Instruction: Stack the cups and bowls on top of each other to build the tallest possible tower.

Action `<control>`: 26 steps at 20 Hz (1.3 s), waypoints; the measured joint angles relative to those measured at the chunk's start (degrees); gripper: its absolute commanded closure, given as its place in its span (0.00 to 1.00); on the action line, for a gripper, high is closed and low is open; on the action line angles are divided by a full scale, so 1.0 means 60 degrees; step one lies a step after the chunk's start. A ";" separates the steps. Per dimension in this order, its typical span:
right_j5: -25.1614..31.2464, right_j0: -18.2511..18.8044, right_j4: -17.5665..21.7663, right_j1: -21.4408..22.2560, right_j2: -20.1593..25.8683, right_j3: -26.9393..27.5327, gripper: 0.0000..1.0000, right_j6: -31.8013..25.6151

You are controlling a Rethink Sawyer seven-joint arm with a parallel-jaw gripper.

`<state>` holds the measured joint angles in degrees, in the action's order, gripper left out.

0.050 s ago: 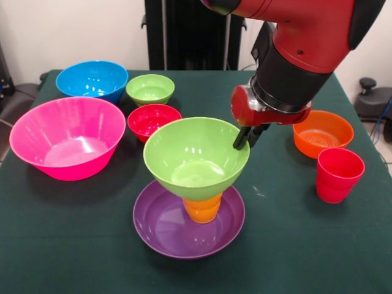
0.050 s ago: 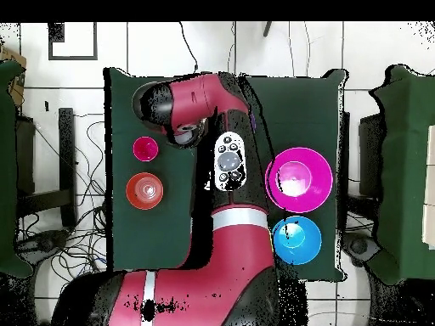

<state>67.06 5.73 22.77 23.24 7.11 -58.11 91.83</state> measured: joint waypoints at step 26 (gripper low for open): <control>-0.0405 -0.0488 -0.0354 -0.0118 -0.0677 -0.0002 0.00 0.0131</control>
<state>64.63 2.81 20.65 22.53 3.04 -58.12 92.62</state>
